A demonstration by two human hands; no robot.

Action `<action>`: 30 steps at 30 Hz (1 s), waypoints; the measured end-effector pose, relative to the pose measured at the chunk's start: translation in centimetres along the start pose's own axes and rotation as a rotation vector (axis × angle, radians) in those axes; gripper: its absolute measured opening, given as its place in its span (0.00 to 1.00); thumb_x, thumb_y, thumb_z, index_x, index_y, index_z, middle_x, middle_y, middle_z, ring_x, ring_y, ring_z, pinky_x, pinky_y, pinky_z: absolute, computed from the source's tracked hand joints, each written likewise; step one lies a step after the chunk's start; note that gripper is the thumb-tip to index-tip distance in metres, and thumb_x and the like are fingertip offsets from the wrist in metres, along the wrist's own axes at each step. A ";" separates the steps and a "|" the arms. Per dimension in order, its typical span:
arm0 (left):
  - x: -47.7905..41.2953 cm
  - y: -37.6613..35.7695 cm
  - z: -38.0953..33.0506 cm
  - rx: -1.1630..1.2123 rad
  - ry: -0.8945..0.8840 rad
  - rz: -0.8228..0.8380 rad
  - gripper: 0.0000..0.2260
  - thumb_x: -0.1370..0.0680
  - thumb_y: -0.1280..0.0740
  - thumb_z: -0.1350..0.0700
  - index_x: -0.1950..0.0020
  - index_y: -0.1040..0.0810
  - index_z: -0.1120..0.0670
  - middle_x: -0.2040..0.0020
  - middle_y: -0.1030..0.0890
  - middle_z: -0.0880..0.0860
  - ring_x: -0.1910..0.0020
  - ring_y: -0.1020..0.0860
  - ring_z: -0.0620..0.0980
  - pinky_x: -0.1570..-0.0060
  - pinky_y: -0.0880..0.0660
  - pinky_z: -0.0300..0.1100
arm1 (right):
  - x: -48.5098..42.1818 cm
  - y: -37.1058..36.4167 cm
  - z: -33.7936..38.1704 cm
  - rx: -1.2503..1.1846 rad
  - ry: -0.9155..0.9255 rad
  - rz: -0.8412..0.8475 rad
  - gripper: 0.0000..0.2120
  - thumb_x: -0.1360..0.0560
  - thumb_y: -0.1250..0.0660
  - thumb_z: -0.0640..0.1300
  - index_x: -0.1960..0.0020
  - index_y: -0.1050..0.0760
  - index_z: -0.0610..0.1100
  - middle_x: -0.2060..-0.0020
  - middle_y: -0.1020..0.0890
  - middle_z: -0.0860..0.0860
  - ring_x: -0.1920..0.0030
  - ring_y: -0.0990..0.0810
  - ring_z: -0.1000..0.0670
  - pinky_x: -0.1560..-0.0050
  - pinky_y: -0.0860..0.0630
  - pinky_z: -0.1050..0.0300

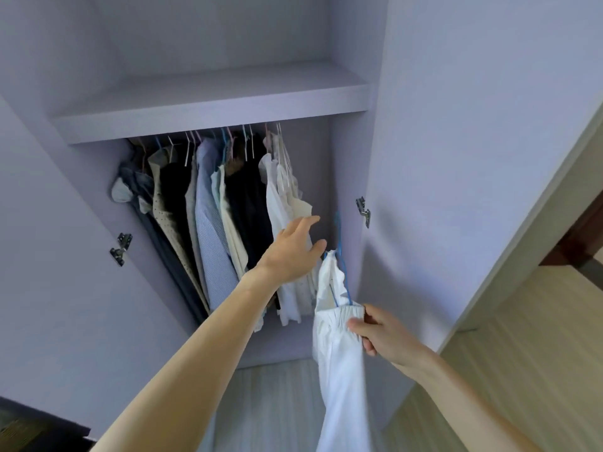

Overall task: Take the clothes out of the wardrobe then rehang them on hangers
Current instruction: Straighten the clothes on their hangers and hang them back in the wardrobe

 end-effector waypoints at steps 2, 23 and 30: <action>0.7 1.1 1.6 -0.147 0.012 -0.014 0.27 0.18 0.40 0.45 0.20 0.45 0.43 0.20 0.43 0.50 0.21 0.47 0.53 0.24 0.46 0.52 | -1.7 0.0 0.5 -0.005 -0.002 -0.055 0.07 0.20 0.37 0.37 0.57 0.27 0.41 0.76 0.29 0.55 0.75 0.33 0.55 0.73 0.34 0.62; -12.3 23.0 11.4 -0.738 0.203 -0.508 0.38 0.20 0.39 0.40 0.20 0.63 0.39 0.19 0.63 0.52 0.20 0.60 0.59 0.26 0.55 0.68 | -34.7 5.3 20.2 0.329 0.234 -0.346 0.15 0.17 0.41 0.46 0.32 0.31 0.41 0.39 0.22 0.43 0.40 0.23 0.40 0.39 0.25 0.46; -20.5 23.1 14.5 -0.609 0.317 -0.466 0.33 0.21 0.56 0.30 0.28 0.77 0.35 0.24 0.75 0.46 0.22 0.71 0.52 0.28 0.63 0.68 | -42.5 7.0 22.1 0.343 0.246 -0.352 0.13 0.17 0.41 0.45 0.35 0.30 0.40 0.42 0.21 0.40 0.44 0.21 0.40 0.45 0.25 0.50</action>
Point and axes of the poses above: each hand's wrist, its own x-axis away from the middle knuckle, its own y-axis out of the back of the hand, z = x × y, the point moved 6 cm from there along -x, towards the middle knuckle
